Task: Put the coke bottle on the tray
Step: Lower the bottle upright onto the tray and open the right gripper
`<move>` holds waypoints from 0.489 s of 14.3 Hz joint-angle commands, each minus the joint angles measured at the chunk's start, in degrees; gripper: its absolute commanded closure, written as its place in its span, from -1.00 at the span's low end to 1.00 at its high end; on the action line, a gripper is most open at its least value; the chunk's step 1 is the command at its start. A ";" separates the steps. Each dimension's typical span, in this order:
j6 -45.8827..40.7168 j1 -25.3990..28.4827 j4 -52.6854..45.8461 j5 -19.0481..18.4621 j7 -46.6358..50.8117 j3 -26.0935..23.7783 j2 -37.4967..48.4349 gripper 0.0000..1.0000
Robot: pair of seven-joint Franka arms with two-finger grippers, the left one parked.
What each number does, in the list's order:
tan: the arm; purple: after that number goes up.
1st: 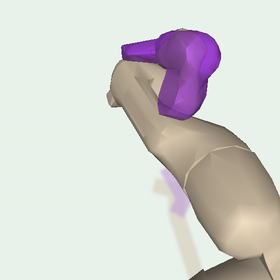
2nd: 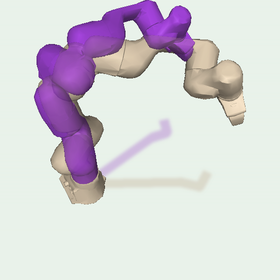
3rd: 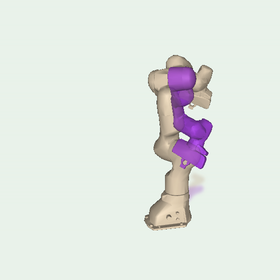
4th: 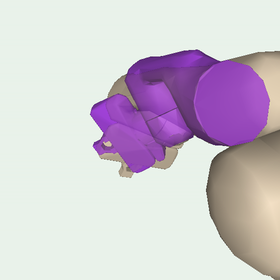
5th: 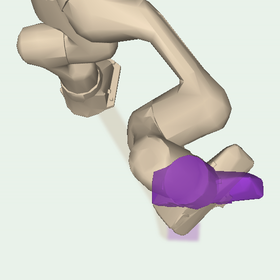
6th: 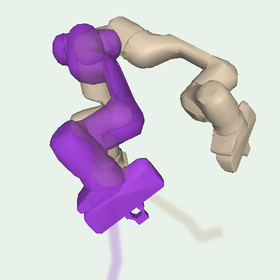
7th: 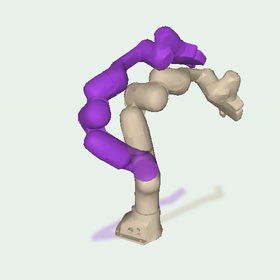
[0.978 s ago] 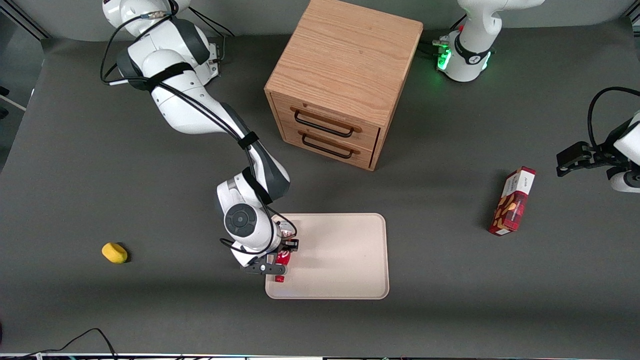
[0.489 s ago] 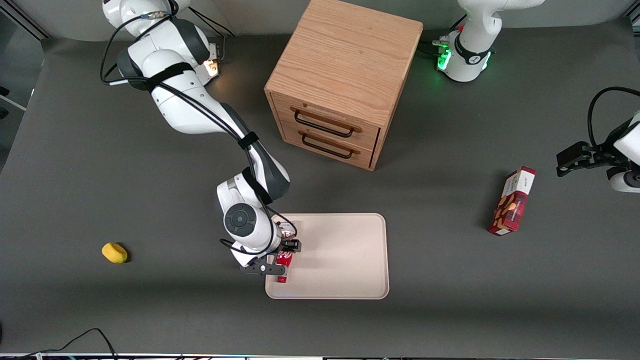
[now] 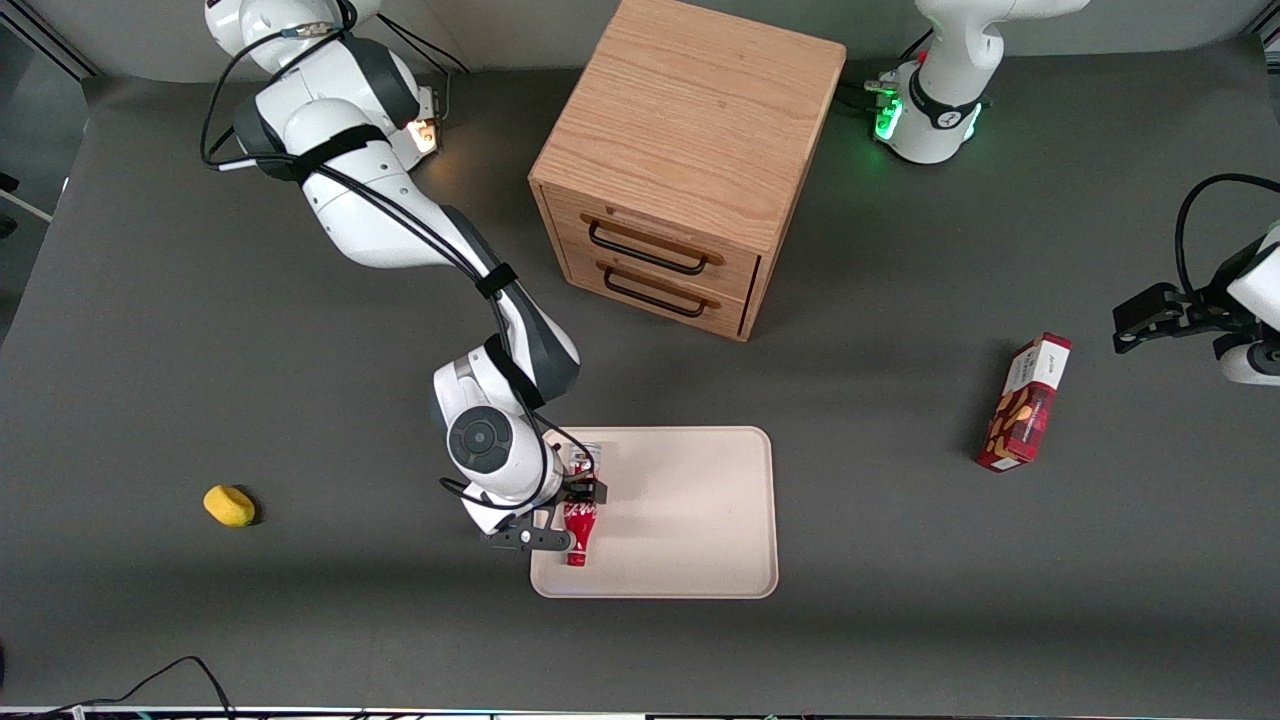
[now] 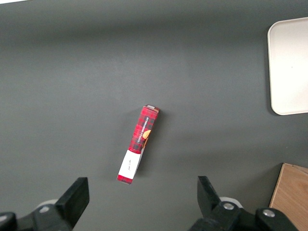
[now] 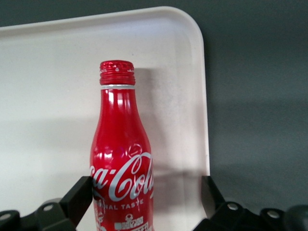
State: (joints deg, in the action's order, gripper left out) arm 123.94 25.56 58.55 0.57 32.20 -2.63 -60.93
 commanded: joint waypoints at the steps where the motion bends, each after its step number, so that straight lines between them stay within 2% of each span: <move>1: 0.52 0.28 -0.10 -0.48 -0.21 0.25 0.19 -1.00; 6: -0.80 0.19 -0.10 -0.40 0.05 0.34 2.82 -1.00; 7: -3.33 0.02 -0.19 -0.40 0.05 0.34 3.87 -1.00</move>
State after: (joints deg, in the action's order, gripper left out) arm 123.60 25.55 58.01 0.57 32.20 -2.59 -60.00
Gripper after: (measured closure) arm 0.000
